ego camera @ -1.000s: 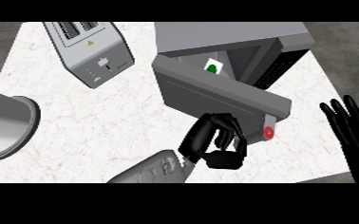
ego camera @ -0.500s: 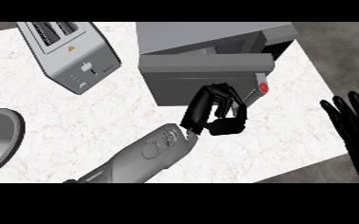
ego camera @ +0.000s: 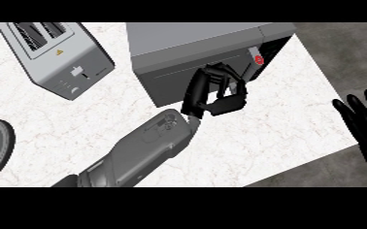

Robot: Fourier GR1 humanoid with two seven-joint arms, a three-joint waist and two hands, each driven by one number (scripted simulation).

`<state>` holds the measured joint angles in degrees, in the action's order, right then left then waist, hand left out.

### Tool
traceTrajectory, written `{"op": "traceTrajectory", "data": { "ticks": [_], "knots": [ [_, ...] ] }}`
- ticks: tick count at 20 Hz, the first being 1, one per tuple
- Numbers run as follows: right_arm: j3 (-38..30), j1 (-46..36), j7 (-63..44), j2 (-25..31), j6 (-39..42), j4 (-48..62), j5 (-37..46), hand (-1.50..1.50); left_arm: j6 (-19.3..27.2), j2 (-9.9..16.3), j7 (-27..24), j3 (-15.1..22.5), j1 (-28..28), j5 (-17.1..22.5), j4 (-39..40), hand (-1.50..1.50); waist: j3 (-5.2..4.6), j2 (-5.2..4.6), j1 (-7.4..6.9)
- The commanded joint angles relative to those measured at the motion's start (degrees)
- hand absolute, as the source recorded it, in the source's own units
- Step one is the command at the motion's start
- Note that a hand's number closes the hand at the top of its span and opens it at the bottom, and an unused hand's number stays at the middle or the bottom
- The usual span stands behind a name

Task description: Pick up the milk, place it into the microwave and close the microwave

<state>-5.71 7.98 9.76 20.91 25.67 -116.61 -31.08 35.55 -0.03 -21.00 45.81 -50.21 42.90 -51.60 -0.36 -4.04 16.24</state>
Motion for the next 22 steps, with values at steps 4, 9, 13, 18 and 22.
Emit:
{"op": "traceTrajectory", "data": {
  "ticks": [4,9,13,18,22],
  "knots": [
    [-1.2,-1.7,-1.7,1.7,0.1,-1.3,-2.8,-1.5,-0.6,0.0,-3.7,-3.3,-3.8,4.5,3.6,1.5,0.09,-0.44,1.61],
    [-1.6,-3.0,-3.2,3.1,0.1,-2.3,-4.2,-1.5,-0.9,0.0,-6.1,-3.1,-3.9,5.9,5.2,1.5,0.08,-0.66,1.4],
    [-2.1,-3.1,-3.9,3.5,-0.2,-2.7,-5.9,-1.5,-1.5,0.0,-8.6,-2.4,-3.4,6.8,6.2,1.5,0.11,-0.69,1.66],
    [-3.4,-4.0,-4.7,4.5,-0.5,-2.7,-8.1,-1.5,-1.9,0.0,-10.3,-2.3,-4.0,8.4,6.4,1.5,0.17,-0.84,2.54],
    [-3.3,-4.4,-5.6,5.0,-0.8,-2.6,-8.4,-1.5,-1.8,0.0,-11.5,-2.6,-4.2,10.1,6.7,1.5,0.14,-1.07,2.35]
  ]
}}
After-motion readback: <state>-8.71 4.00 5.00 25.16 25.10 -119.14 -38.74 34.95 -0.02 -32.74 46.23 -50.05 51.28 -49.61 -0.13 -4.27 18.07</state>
